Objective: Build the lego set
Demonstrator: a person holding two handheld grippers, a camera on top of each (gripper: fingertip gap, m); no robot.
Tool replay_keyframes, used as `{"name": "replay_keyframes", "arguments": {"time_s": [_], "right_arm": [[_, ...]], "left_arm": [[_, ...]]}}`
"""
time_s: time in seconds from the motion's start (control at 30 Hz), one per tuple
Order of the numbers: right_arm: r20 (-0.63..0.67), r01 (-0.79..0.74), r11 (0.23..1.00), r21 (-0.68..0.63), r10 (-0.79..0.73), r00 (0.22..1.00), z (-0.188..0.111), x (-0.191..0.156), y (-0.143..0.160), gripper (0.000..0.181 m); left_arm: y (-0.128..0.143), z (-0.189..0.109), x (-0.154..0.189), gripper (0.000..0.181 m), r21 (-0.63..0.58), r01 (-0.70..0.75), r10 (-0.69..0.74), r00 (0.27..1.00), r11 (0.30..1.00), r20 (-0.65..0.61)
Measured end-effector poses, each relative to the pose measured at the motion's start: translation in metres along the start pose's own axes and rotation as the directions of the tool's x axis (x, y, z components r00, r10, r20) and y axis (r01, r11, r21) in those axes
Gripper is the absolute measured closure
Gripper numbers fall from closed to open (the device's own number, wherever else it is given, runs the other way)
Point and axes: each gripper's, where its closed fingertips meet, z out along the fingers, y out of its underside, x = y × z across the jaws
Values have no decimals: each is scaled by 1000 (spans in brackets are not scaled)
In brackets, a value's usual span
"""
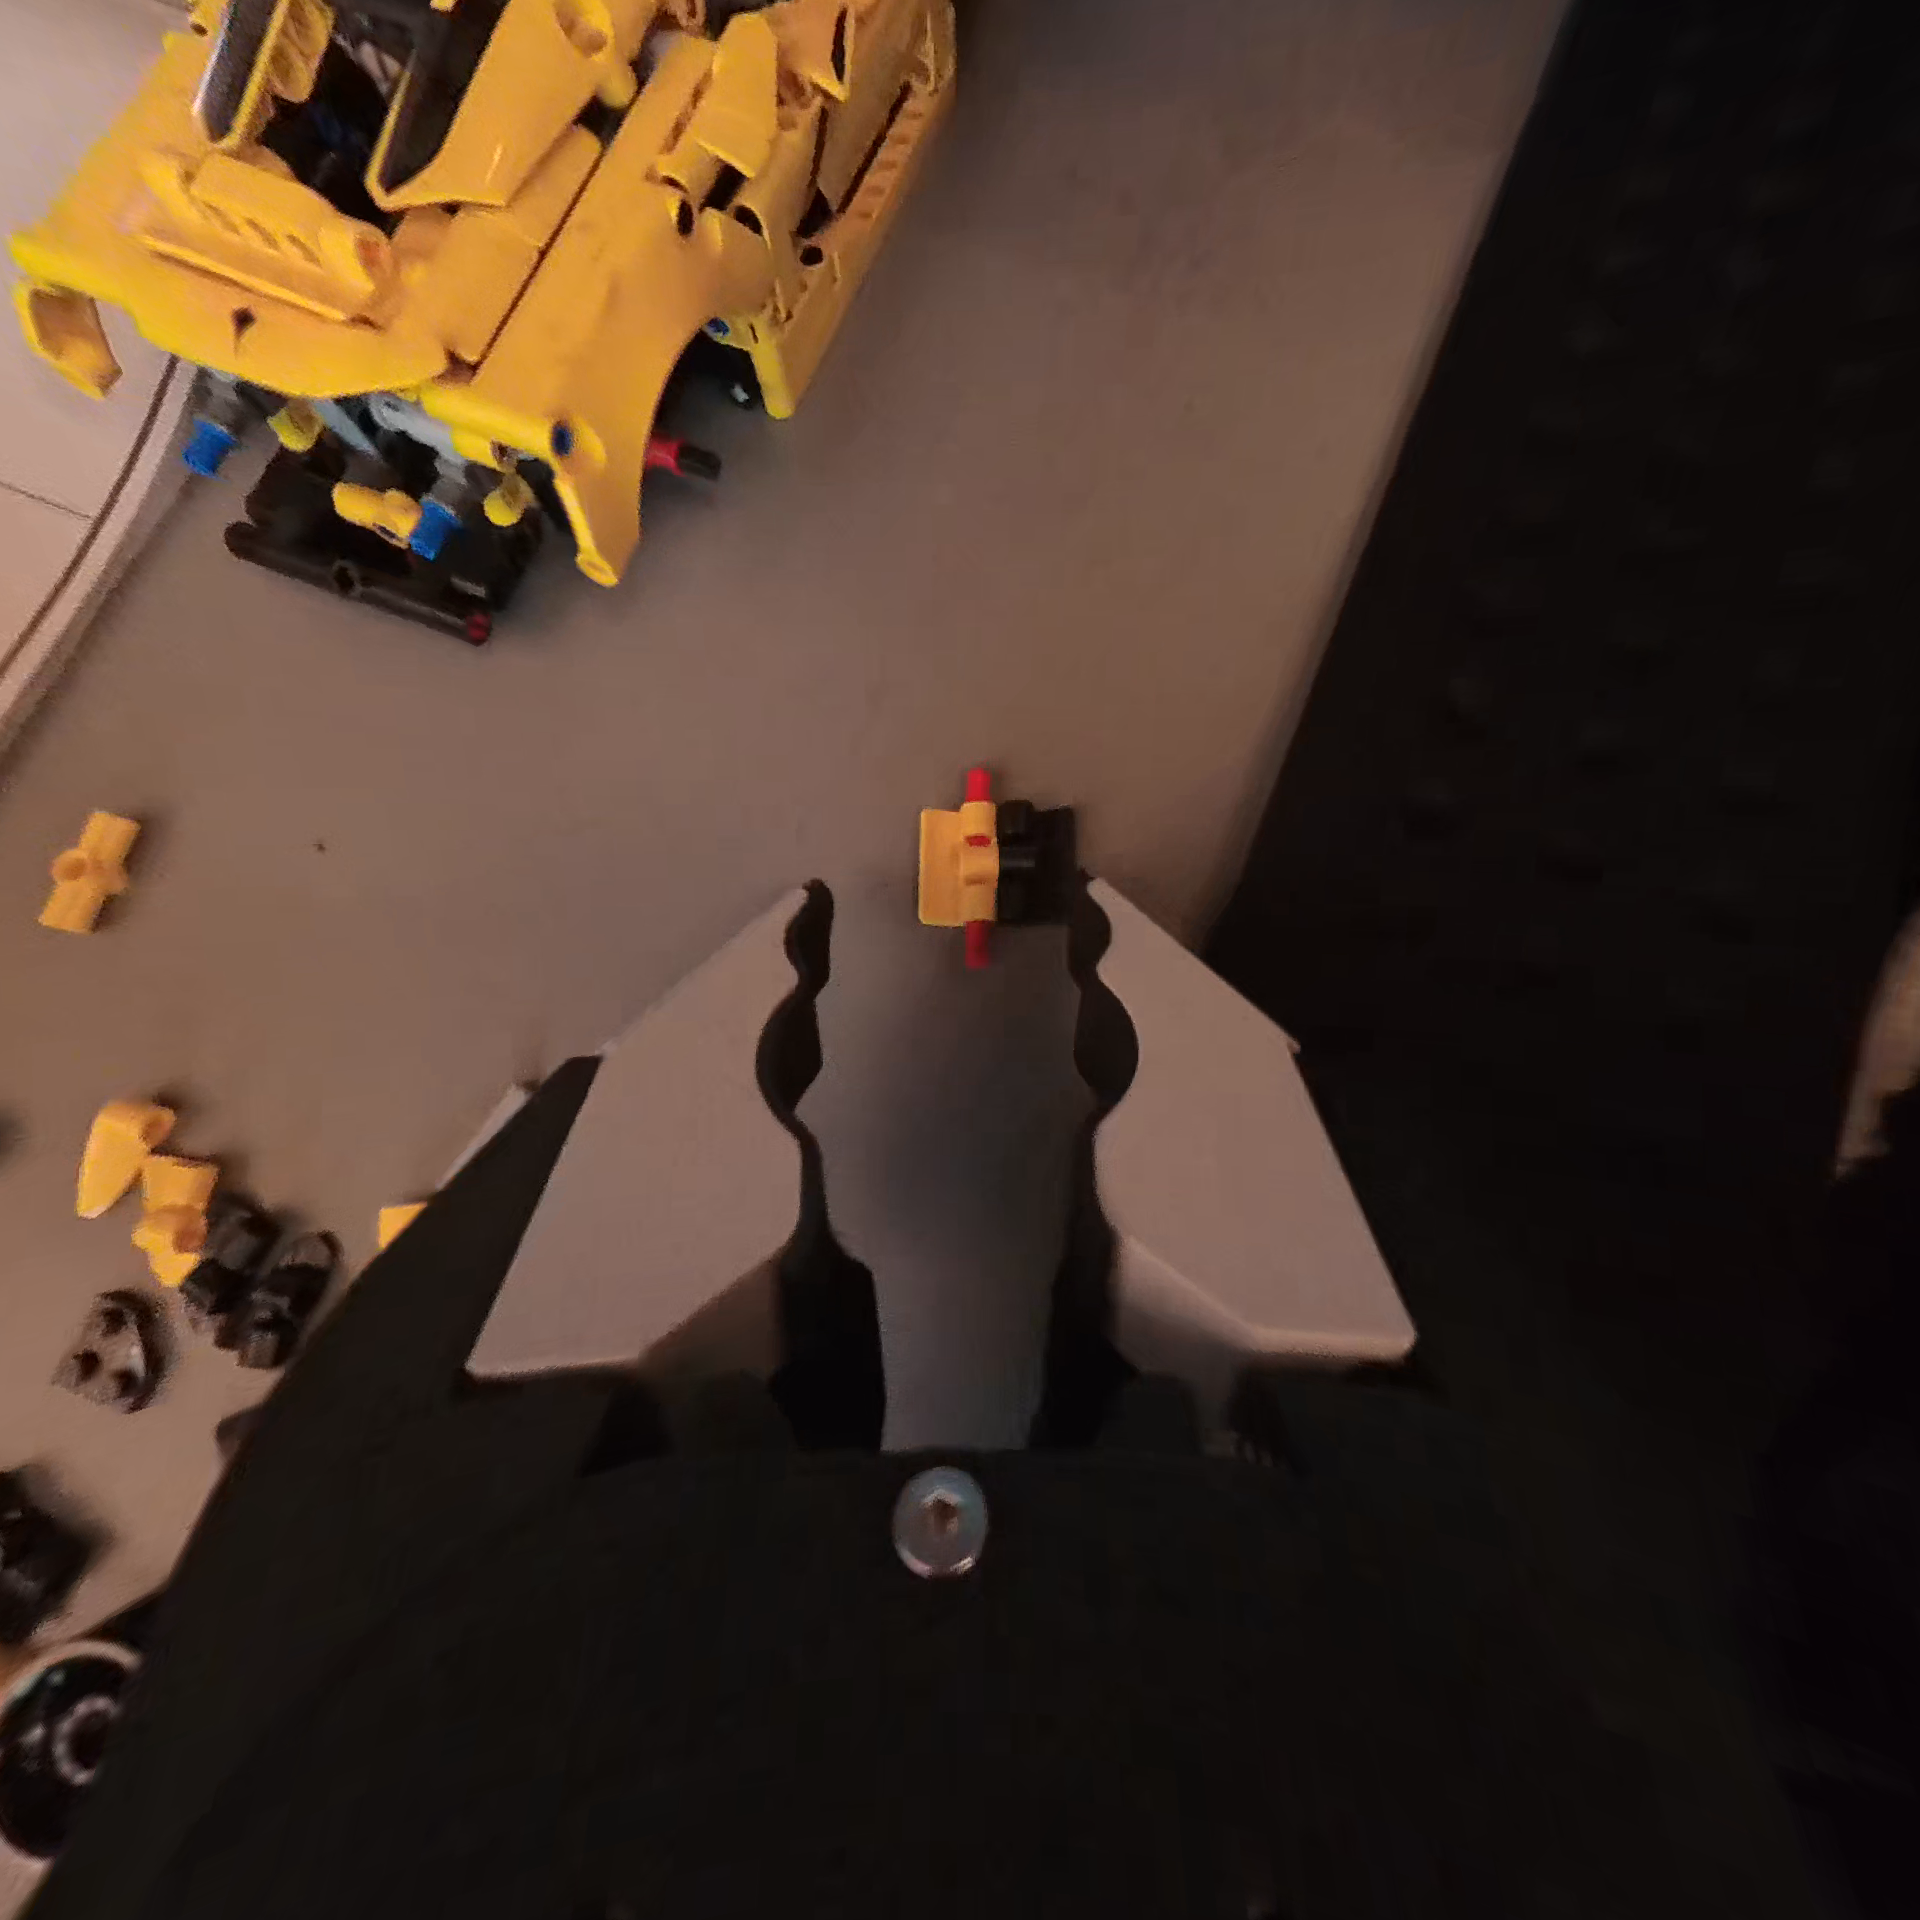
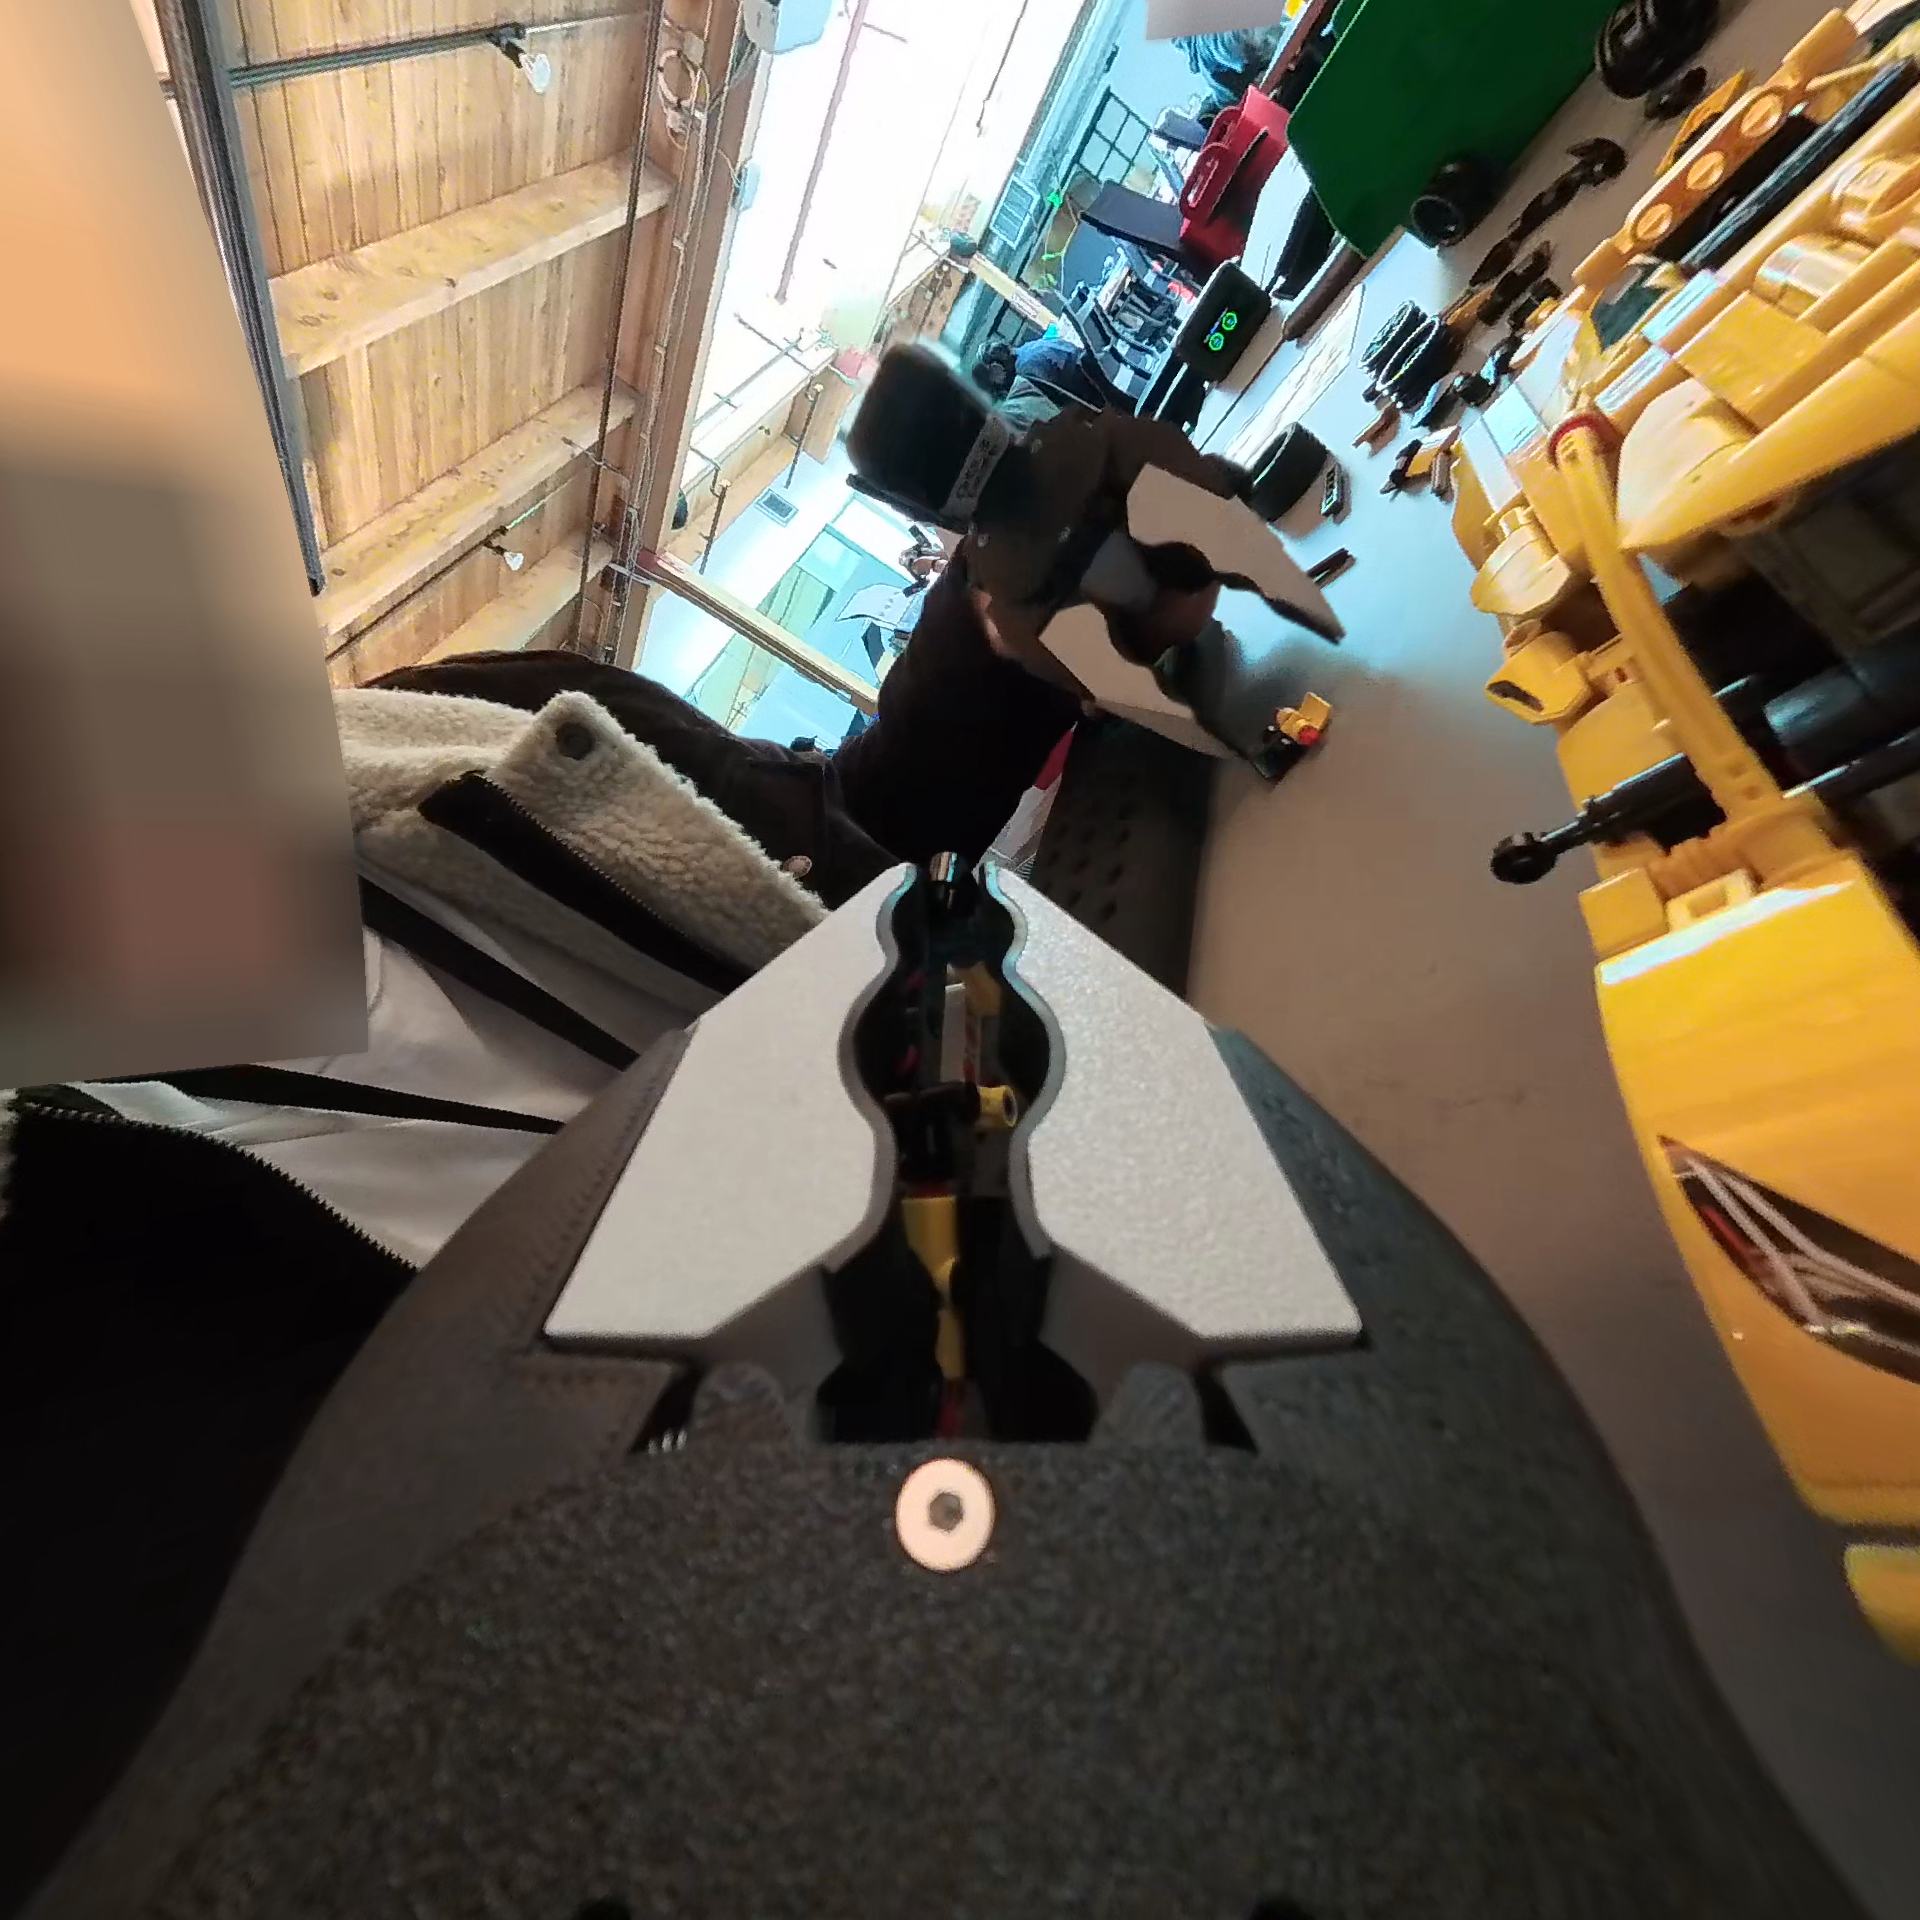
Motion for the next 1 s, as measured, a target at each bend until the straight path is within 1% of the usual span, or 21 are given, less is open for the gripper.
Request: {"name": "replay_keyframes", "arguments": {"time_s": [0.1,0.2,0.23,0.3,0.33,0.4,0.43,0.47,0.5,0.57,0.63,0.7,0.8,0.9,1.0], "right_arm": [[6,-13,1000,-9,13,1000,2,1,2,174],[-7,-17,1000,-12,17,1000,3,4,3,173],[-14,-26,1000,-9,26,1000,3,7,3,173],[-14,-36,999,6,36,999,3,8,1,173],[-17,-38,999,7,39,999,4,9,1,174],[-39,-45,999,-8,45,998,8,15,3,173],[-50,-56,998,-18,55,997,10,18,5,174],[-51,-74,997,-33,72,996,13,20,9,173],[-52,-88,995,-47,86,995,16,21,12,173],[-66,-108,992,-72,104,992,20,26,18,173],[-57,-123,989,-78,119,991,21,27,21,173],[-46,-146,984,-98,142,989,22,28,24,174],[-41,-149,982,-119,145,989,23,27,27,174],[-67,-177,976,-126,169,983,23,31,29,173],[-80,-186,976,-113,178,981,22,34,27,173]], "left_arm": [[0,6,4,138,-21,-16,15,999,1000,-38],[-1,9,12,155,-22,-48,46,996,999,-77],[-2,9,12,155,-15,-73,71,995,997,-66],[-8,12,14,156,12,-159,159,987,987,-38],[-12,14,17,160,25,-221,222,975,975,-21],[-20,20,21,161,18,-328,328,945,945,10],[-27,23,20,161,6,-376,376,926,926,41],[-38,26,16,161,1,-434,432,896,901,100],[-51,27,14,161,9,-502,494,854,865,167],[-79,30,22,161,57,-639,607,752,767,257],[-101,35,33,161,94,-726,665,667,681,334],[-114,41,42,161,121,-775,684,611,621,399],[-119,50,45,161,83,-815,710,546,574,444],[-123,44,43,162,87,-810,689,545,580,477],[-121,45,41,162,25,-833,710,487,553,509]]}}
